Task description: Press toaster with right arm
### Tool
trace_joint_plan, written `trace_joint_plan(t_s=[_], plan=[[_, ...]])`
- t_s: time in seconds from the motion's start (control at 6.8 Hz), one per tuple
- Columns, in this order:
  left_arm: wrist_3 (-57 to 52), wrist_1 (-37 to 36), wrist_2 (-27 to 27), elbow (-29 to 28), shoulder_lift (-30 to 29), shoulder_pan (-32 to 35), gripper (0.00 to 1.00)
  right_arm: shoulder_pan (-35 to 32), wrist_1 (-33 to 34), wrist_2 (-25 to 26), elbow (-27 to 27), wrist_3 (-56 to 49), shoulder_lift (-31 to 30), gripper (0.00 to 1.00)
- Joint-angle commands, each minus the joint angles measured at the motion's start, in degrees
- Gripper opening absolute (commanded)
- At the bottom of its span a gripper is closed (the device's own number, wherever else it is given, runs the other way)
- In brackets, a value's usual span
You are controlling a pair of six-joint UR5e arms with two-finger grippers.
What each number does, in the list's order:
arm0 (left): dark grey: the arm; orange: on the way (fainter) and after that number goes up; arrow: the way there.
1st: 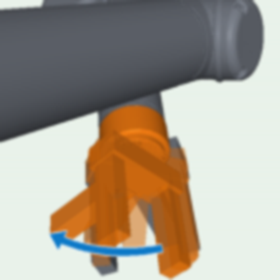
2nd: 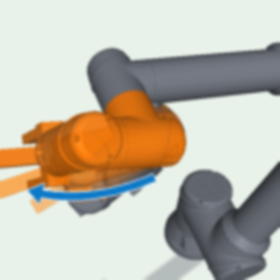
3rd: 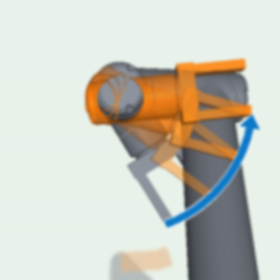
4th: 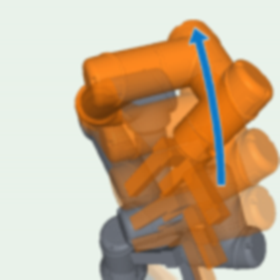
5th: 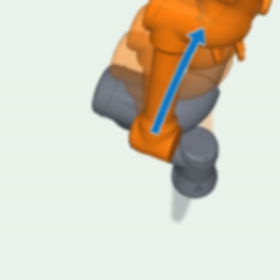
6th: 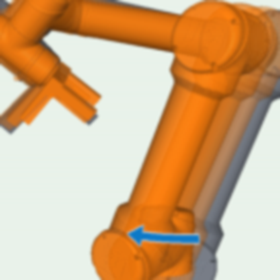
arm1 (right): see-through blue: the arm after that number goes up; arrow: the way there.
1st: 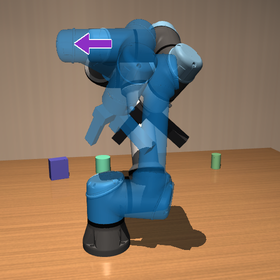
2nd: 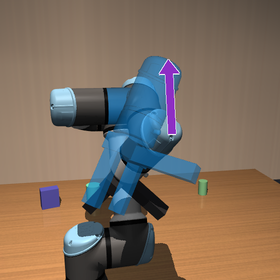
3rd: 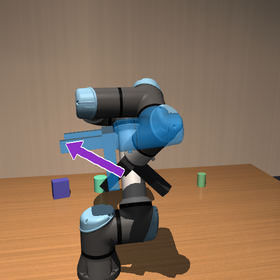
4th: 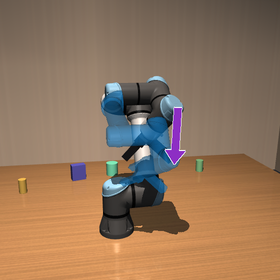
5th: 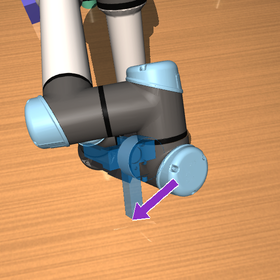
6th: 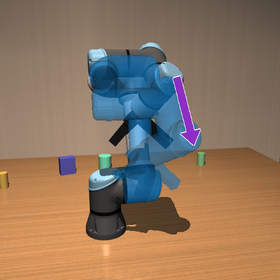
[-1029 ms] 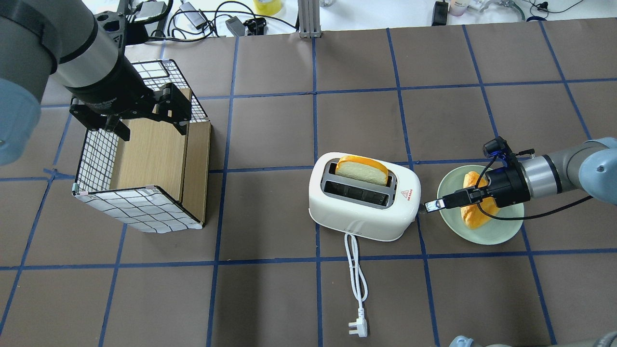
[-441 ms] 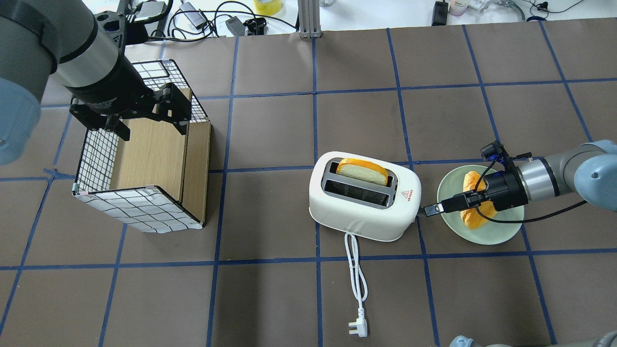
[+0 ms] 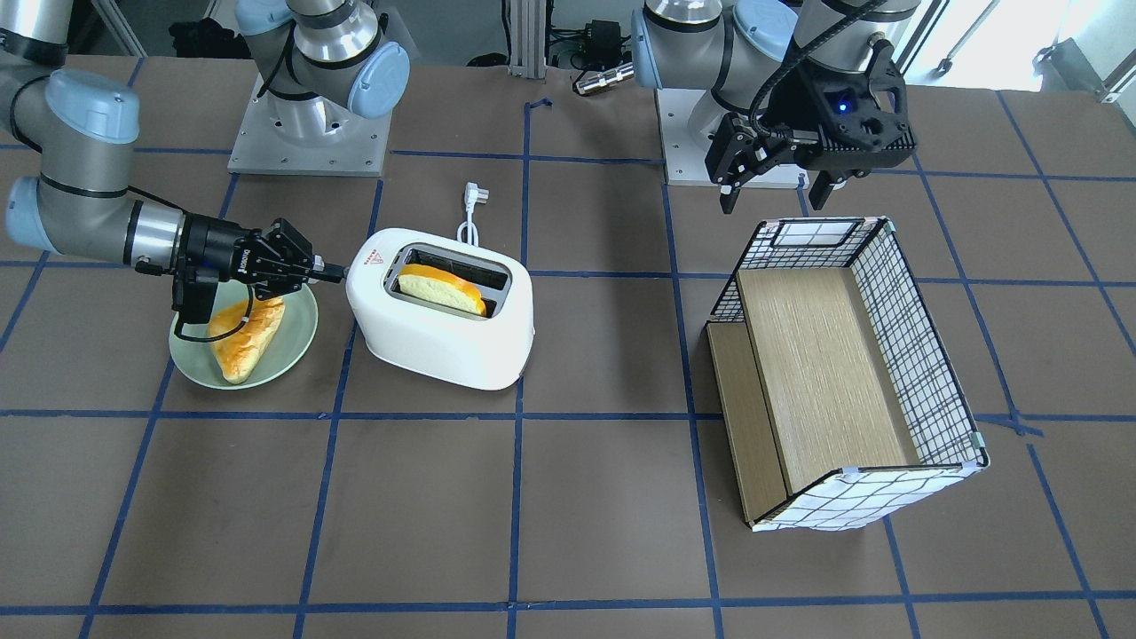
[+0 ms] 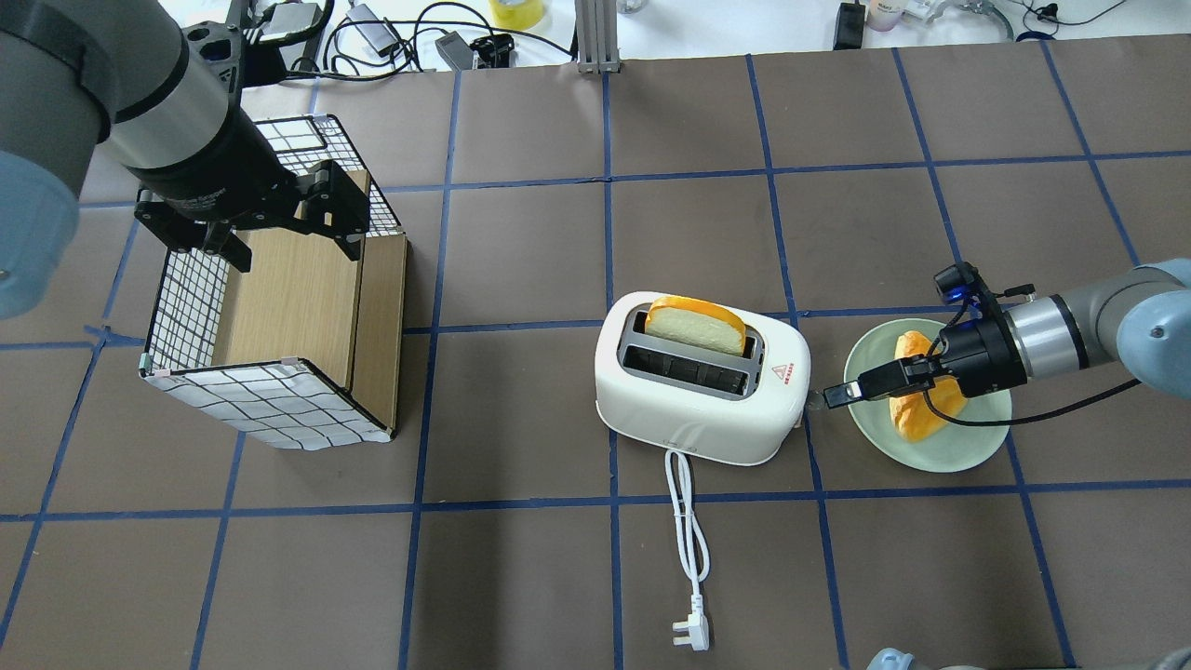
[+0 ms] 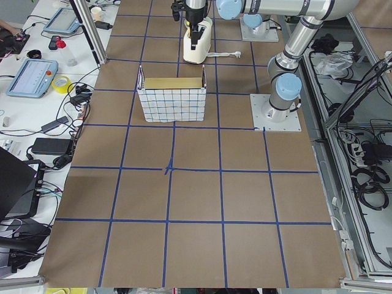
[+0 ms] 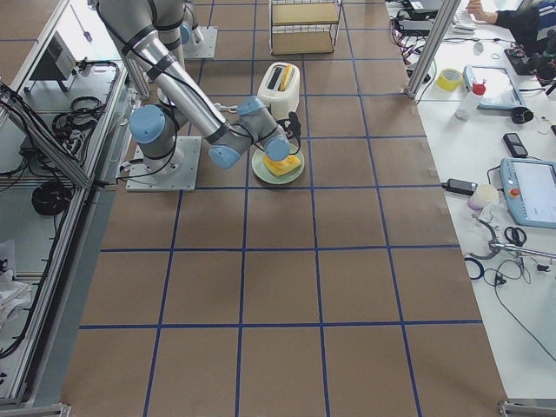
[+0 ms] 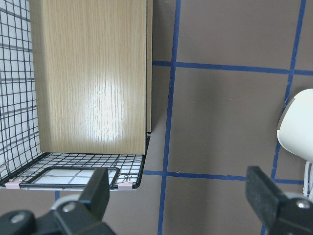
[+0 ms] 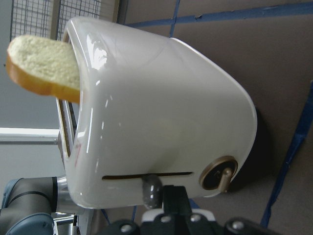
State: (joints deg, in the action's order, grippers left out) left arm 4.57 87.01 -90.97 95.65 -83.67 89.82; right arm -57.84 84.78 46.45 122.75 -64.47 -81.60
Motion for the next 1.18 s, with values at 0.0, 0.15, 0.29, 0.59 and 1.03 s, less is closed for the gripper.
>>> trace_joint_plan(t_s=[0.0, 0.15, 0.29, 0.59, 1.03], plan=[[0.0, 0.0, 0.0, -0.03, 0.0, 0.0, 1.0, -0.69, -9.21, 0.13, -9.58, 14.07, -3.38, 0.0], [0.0, 0.0, -0.09, -0.03, 0.0, 0.0, 1.0, -1.39, -13.54, 3.35, -16.59, 20.99, -3.82, 0.0], [0.0, 0.0, 0.0, -0.03, 0.0, 0.0, 1.0, -3.92, -16.72, 7.73, -24.67, 29.23, -3.83, 0.0], [0.0, 0.0, -0.09, -0.03, 0.0, 0.0, 1.0, -10.77, -18.07, 14.16, -37.09, 51.88, -3.74, 0.0], [0.0, 0.0, 0.0, -0.03, 0.0, 0.0, 1.0, -24.82, -12.66, 33.65, -44.34, 71.1, -3.48, 0.17]])
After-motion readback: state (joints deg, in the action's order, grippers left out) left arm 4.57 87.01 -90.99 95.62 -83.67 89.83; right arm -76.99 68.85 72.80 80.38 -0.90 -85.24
